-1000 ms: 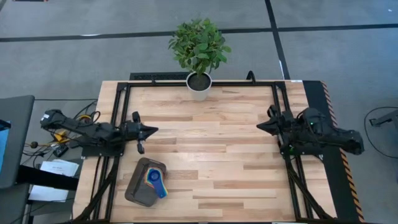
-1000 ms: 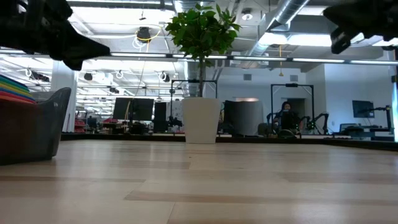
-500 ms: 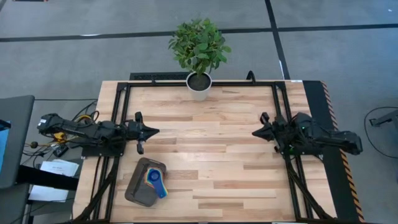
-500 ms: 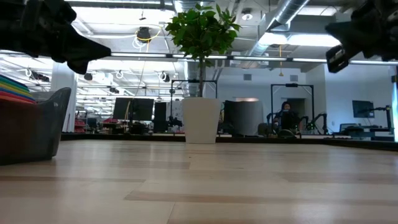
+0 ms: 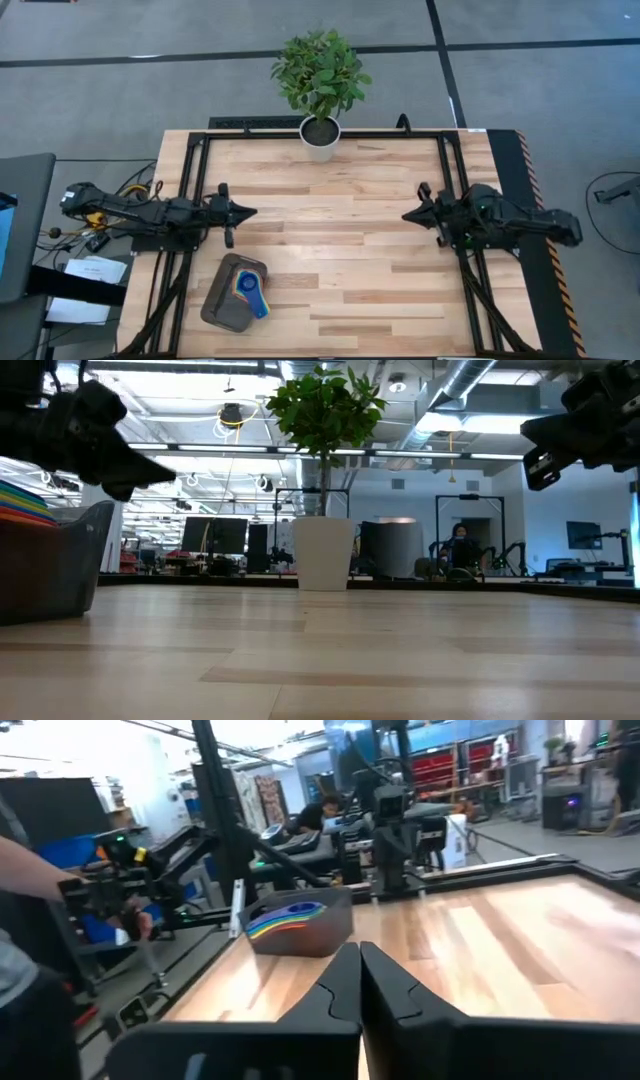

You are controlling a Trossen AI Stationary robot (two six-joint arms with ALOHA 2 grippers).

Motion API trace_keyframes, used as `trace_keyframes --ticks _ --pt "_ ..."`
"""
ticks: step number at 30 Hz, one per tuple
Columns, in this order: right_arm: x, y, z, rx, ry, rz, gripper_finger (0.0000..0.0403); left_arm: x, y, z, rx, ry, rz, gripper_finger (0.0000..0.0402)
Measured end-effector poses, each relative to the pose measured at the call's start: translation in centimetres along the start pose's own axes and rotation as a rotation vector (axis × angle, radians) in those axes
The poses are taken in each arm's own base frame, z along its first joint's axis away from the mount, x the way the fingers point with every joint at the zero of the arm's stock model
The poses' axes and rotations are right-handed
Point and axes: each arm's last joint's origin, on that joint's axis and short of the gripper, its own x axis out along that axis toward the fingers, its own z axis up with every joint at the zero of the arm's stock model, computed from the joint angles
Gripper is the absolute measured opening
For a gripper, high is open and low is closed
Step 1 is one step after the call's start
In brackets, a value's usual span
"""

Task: Nest measuring cups in basket
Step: Return to Home Position

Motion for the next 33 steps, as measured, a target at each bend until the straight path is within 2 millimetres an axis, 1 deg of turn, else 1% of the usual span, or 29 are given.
trace_keyframes --ticks 4,9,13,15,21,25,30,33 --pt "-0.1 -0.3 0.1 -0.028 -0.008 -0.032 0.0018 0.0 0.1 -0.4 0.019 0.042 0.011 0.0" --pt "-0.2 -0.8 0.2 -0.03 -0.019 -0.079 0.0011 -0.3 0.2 0.4 0.074 -0.027 0.006 0.0" --pt "-0.3 -0.6 0.5 -0.036 -0.036 -0.016 0.0007 -1.3 0.6 1.4 0.1 -0.094 0.012 0.0" --pt "-0.3 -0.6 0.2 -0.045 -0.003 0.013 0.0009 -1.8 0.8 1.1 0.084 -0.107 0.0 0.0" --pt "-0.3 -0.6 0.1 -0.111 0.008 0.01 0.0014 -1.6 0.6 0.7 0.076 -0.09 -0.062 0.0" --pt "-0.2 -0.7 0.0 -0.093 0.012 -0.004 0.0015 -1.6 0.5 0.8 0.07 -0.099 -0.1 0.0" --pt "-0.2 -0.7 0.0 -0.025 0.018 -0.005 0.0034 -1.6 0.5 0.7 0.04 -0.093 -0.1 0.0" --pt "-0.2 -0.7 0.0 -0.021 0.02 -0.006 0.0044 -1.6 0.5 0.7 0.04 -0.093 -0.1 0.0"
